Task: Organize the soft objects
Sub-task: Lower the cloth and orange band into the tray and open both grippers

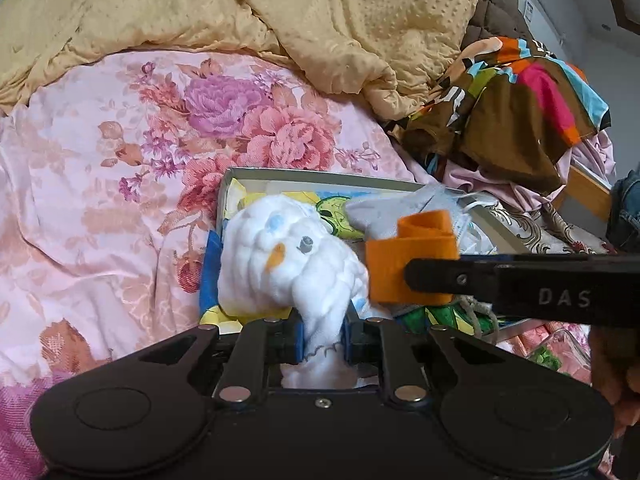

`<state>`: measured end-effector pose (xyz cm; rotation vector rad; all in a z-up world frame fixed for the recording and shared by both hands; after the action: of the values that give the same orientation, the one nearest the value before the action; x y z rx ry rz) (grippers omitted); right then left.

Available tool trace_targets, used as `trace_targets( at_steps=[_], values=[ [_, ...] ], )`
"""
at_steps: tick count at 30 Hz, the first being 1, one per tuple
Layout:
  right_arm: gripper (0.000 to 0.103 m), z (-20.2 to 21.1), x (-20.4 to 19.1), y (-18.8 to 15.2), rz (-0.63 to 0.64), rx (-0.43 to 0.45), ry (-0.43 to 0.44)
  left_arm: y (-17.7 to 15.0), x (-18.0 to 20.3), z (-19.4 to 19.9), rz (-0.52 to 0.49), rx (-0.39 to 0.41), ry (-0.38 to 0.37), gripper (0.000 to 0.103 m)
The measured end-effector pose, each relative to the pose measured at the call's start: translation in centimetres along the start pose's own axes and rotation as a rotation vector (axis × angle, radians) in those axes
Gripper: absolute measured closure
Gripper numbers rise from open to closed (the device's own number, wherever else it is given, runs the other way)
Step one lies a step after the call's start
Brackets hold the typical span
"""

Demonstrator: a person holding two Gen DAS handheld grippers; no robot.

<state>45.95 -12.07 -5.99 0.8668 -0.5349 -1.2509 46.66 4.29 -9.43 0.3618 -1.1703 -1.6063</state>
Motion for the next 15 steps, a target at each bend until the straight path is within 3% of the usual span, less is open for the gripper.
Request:
trace_targets(
  at_steps=[15],
  values=[
    [0.062,-1.7,-0.6,-0.2,0.014,-0.078,-0.102,-0.3,-0.3,-1.0,0.008,-0.012,-0.009,0.074]
  ],
)
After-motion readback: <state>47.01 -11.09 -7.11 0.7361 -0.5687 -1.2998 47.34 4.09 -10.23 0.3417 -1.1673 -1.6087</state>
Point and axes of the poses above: each gripper's, at about its wrist camera, not at the fingertips, and z roughly against the way its jaws point, x to its right, y to its top, the point moved 3 cm from there along -z, roughly the way its jaws point, and after that the axes turned 7 degrees about -y, right-handed, at the moved point
